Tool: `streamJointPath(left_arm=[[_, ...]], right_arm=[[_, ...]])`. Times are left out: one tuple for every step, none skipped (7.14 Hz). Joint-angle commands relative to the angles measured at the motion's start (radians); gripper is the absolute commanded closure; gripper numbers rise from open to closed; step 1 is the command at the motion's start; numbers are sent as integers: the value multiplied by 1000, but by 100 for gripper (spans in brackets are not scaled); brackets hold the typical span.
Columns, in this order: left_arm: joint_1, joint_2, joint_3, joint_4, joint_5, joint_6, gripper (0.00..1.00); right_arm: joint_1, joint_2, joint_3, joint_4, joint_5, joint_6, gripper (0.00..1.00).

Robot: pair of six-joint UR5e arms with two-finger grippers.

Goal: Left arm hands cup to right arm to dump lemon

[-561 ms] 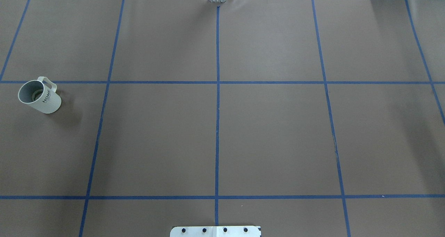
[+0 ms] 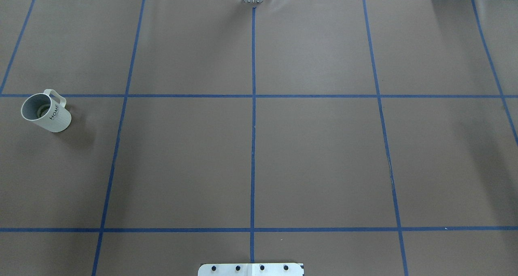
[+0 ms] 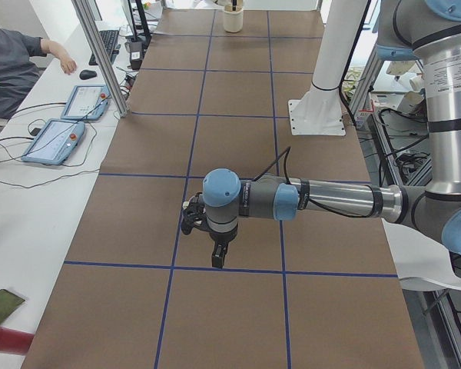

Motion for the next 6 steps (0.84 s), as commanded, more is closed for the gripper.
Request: streamJointPath(left_arm=[[1,-11,-26,0,1,-10,0],[0,-43,-26,2,1,-11,0],[1,-67,-26,-10,-2,-8,0],[1,-148,0,-58,1,-8,0],[3,-176,15,-69,-5,-8,0],[3,-196,15,-83,-10,-10,0]], right_arm=[[1,11,41,0,-4,-7,0],[1,34,85,5,-2,5,0],[-1,69,82,41,-5,7,0],[1,86,76,95,-2,7,0],[-1,97,73,142,5,19,0],[-2,100,73,147,-1,24,0]])
